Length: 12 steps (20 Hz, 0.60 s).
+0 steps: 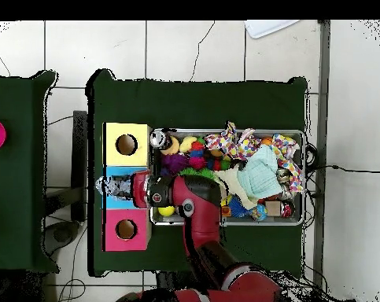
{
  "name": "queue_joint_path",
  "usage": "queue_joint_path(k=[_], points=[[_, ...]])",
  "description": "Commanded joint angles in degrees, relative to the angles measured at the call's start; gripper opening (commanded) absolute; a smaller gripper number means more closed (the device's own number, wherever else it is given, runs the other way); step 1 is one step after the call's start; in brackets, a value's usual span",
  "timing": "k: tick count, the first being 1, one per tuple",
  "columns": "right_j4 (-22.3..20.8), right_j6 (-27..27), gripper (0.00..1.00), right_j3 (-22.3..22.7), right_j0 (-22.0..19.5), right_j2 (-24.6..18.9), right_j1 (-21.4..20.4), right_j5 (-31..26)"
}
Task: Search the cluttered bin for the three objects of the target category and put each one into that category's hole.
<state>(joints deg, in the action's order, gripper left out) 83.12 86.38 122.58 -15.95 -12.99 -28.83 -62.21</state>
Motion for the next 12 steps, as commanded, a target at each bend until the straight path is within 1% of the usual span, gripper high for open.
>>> queue_joint_path(k=[1,4,12], points=[[3.36,-21.84,0.00,-1.36,-0.54,0.14,8.38,7.93],[4.40,-23.24,0.00,-2.32,-0.23,-0.01,9.51,8.07],[3.31,-18.07,0.00,-0.25,0.56,0.86,5.37,6.02]])
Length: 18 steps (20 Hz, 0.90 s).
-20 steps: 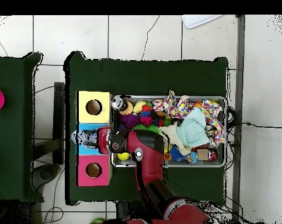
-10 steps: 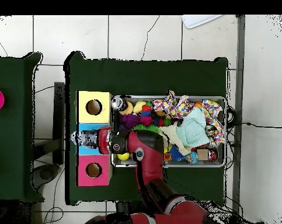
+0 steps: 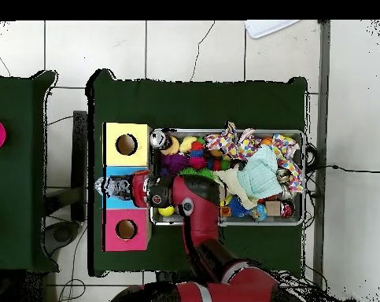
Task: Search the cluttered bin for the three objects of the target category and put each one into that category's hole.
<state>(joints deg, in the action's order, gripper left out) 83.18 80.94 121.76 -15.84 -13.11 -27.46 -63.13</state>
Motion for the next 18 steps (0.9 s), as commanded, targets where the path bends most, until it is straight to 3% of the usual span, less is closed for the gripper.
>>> queue_joint_path(k=[1,12,18], points=[[3.13,-11.88,0.00,0.91,0.60,1.04,3.25,6.65],[0.65,-0.57,0.00,4.09,1.74,2.10,-5.76,3.19],[-1.64,0.88,0.00,3.84,0.70,2.12,-6.17,2.89]])
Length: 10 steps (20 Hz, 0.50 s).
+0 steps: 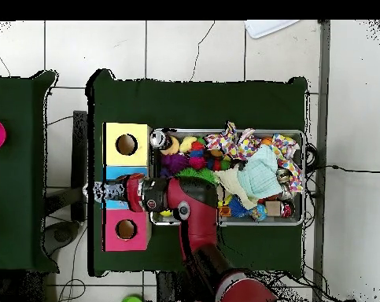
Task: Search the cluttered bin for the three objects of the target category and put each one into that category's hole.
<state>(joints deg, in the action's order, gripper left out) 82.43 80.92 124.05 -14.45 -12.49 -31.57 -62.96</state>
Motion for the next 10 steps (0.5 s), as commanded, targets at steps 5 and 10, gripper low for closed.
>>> queue_joint_path(k=[5,10], points=[[-0.10,1.30,0.00,2.29,-0.62,1.23,-3.27,2.25],[-0.03,1.68,0.00,2.50,-0.77,1.18,-3.75,2.31]])
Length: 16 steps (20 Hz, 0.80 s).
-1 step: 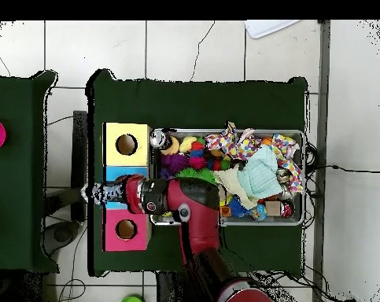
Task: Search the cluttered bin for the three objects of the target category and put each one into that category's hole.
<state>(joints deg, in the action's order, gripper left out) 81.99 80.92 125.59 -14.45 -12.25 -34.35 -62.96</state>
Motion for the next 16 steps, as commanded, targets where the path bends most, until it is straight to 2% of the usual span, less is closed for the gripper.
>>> queue_joint_path(k=[1,11,16], points=[[0.22,1.70,0.00,1.01,-0.87,0.96,-0.99,2.33],[-6.43,1.87,0.00,2.06,-3.58,2.87,-0.91,2.49],[-7.51,1.15,0.00,1.88,-4.40,2.95,0.19,2.99]])
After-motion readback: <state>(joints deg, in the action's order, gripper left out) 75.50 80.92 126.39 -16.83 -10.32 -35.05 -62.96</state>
